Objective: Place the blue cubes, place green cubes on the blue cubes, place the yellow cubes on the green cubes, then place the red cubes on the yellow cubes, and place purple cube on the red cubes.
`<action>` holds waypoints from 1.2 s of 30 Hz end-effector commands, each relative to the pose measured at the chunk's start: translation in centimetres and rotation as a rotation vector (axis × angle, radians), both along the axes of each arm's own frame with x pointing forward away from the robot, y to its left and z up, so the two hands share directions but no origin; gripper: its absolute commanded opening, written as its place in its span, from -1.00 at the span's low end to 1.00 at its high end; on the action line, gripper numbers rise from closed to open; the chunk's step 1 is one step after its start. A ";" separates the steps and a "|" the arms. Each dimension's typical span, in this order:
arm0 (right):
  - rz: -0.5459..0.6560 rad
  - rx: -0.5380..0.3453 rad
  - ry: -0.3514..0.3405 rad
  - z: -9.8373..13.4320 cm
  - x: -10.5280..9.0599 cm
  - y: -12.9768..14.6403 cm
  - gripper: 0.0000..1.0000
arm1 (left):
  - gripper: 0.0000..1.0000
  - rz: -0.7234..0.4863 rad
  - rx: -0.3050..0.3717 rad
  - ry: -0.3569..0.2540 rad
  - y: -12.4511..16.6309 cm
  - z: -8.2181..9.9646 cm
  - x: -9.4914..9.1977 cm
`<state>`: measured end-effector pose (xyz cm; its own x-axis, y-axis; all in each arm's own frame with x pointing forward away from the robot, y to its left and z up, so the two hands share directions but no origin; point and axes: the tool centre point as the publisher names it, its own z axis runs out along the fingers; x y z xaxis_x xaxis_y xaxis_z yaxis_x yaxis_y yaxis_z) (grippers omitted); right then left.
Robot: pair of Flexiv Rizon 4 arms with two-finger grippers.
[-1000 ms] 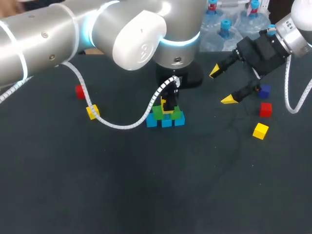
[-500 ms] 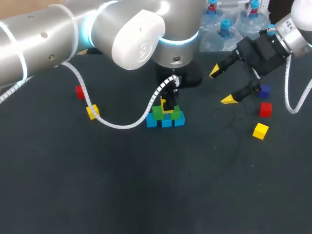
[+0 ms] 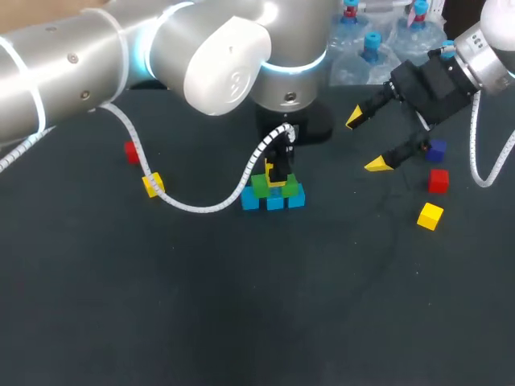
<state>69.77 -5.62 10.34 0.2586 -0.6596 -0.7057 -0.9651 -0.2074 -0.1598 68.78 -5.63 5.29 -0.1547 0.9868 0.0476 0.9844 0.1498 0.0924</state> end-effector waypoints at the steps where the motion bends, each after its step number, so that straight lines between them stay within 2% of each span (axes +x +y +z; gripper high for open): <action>1: 0.000 0.001 -0.001 0.0 0.0 0.0 1.00 | -0.75 -0.004 0.000 0.011 -0.1 -0.3 0.4; 3: 0.000 0.001 -0.001 0.0 0.0 0.0 1.00 | -0.61 -0.003 0.000 0.014 -0.1 -0.3 0.4; 8: 0.000 0.001 -0.001 0.0 0.0 0.0 1.00 | -0.02 0.004 0.002 0.013 0.0 -0.2 0.5; 12: 0.000 0.001 -0.001 0.0 0.0 0.0 1.00 | -0.09 0.006 0.001 0.013 0.1 -0.2 0.6; 13: 0.000 0.001 -0.001 0.0 0.0 0.0 1.00 | 0.06 0.006 0.000 0.013 0.1 -0.2 0.6; 14: 0.000 0.001 -0.001 0.0 0.0 0.0 1.00 | 0.61 0.007 0.000 0.012 0.1 -0.2 0.6; 15: 0.000 0.001 -0.001 0.0 0.0 0.0 1.00 | 1.00 0.008 -0.003 0.011 0.1 -0.1 0.6; 19: 0.000 0.001 -0.001 0.0 0.0 0.0 1.00 | 1.00 0.010 -0.035 0.006 0.4 0.3 0.5; 23: 0.000 0.001 -0.001 0.0 0.0 0.0 1.00 | 1.00 -0.003 -0.104 -0.006 1.2 1.2 0.4; 25: 0.000 0.001 -0.001 0.0 0.0 0.0 1.00 | 1.00 -0.019 -0.156 -0.006 2.2 1.7 0.4; 28: 0.000 0.001 -0.001 0.0 0.0 0.0 1.00 | 1.00 -0.046 -0.179 -0.011 3.5 2.6 0.2; 31: 0.000 0.001 -0.001 0.0 0.0 0.0 1.00 | 1.00 -0.059 -0.260 -0.027 5.3 3.4 0.1; 36: 0.000 0.001 -0.001 0.0 0.0 0.0 1.00 | 1.00 -0.040 -0.349 -0.048 8.9 3.8 -0.1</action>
